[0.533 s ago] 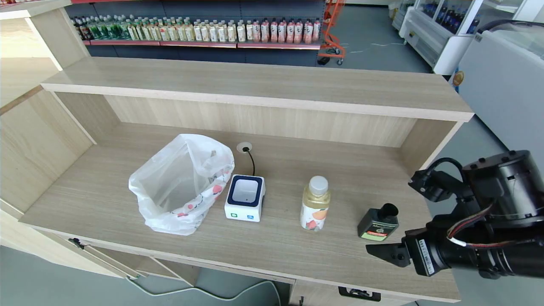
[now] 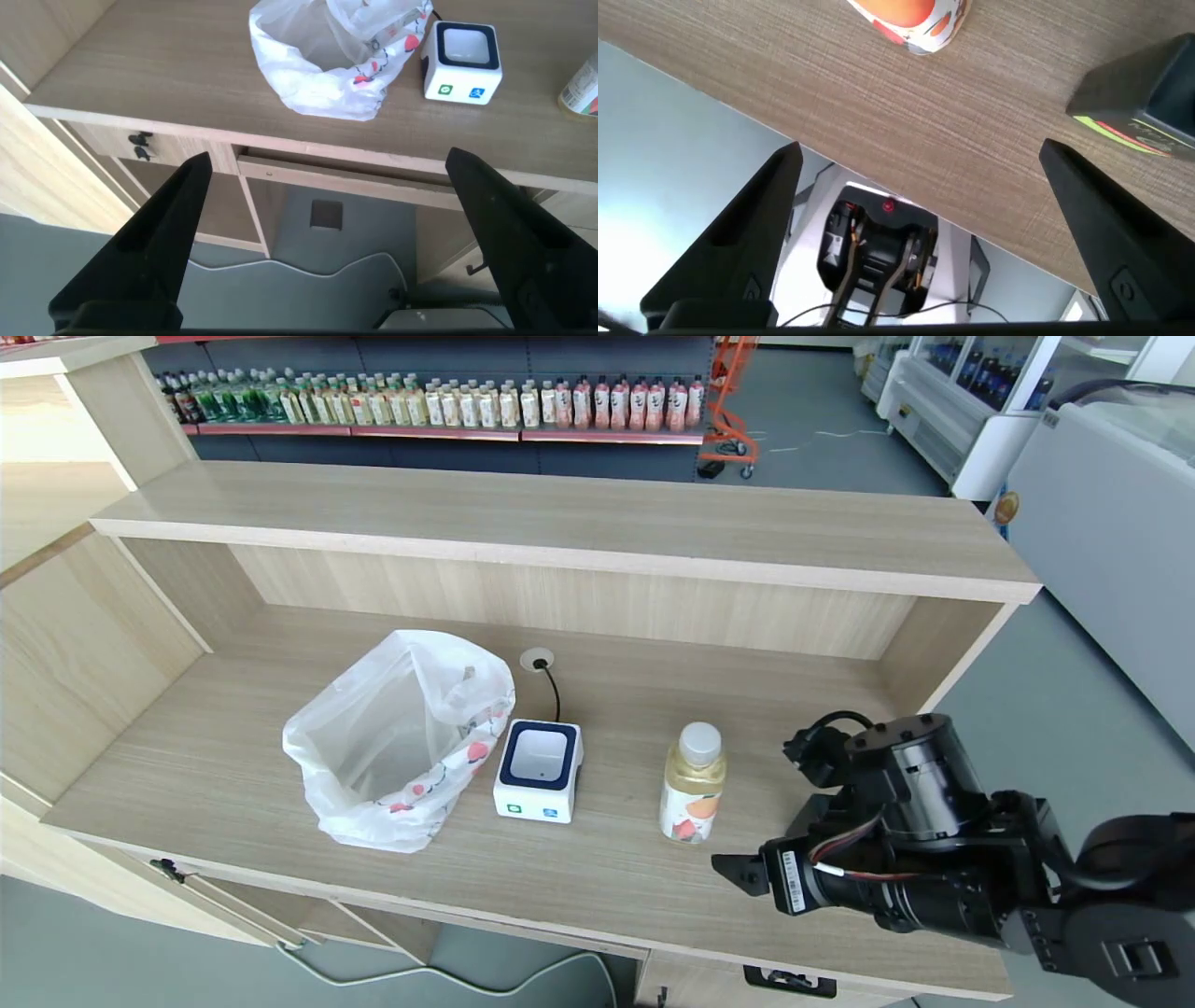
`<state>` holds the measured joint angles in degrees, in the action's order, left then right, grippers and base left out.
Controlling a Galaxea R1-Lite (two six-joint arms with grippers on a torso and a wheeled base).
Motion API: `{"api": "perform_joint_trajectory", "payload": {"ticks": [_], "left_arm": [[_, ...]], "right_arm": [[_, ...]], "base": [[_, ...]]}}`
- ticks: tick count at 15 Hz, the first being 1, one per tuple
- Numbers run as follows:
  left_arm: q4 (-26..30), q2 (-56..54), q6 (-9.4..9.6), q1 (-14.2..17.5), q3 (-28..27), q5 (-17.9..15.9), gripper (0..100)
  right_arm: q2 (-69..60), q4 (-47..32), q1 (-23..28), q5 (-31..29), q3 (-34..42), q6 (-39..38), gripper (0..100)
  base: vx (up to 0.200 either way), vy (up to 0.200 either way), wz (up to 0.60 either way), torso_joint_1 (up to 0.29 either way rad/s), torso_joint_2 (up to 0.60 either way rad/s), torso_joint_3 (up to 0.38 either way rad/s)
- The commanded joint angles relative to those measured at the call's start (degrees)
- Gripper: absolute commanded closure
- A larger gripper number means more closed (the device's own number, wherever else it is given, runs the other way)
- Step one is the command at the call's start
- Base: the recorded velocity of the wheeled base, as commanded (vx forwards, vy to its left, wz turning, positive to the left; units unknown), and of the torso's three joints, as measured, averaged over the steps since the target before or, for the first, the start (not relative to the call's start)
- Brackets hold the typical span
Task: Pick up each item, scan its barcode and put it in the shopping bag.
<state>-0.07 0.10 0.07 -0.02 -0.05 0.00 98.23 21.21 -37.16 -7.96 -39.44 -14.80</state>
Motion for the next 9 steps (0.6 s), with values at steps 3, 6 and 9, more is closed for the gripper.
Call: {"api": "perform_joint_trajectory", "payload": {"ticks": [3,6,9], "left_arm": [[-0.01,-0.01,0.01,0.02,0.05,0.0,0],[-0.01,-0.01,0.01,0.02,0.05,0.0,0],[-0.01,-0.01,0.01,0.02,0.05,0.0,0]], "right_arm": [[8.64,9.99,-0.46,-1.0,0.5,0.39,0],[12.69,17.37,-0.64,-3.03,0.85,0.39,0],[15.76,23.88,-2.22,-3.11,0.76,0.39,0]], "base": [[0.0,0.0,0.0,0.0,0.0,0.0],[0.0,0.0,0.0,0.0,0.0,0.0],[0.0,0.0,0.0,0.0,0.0,0.0]]}}
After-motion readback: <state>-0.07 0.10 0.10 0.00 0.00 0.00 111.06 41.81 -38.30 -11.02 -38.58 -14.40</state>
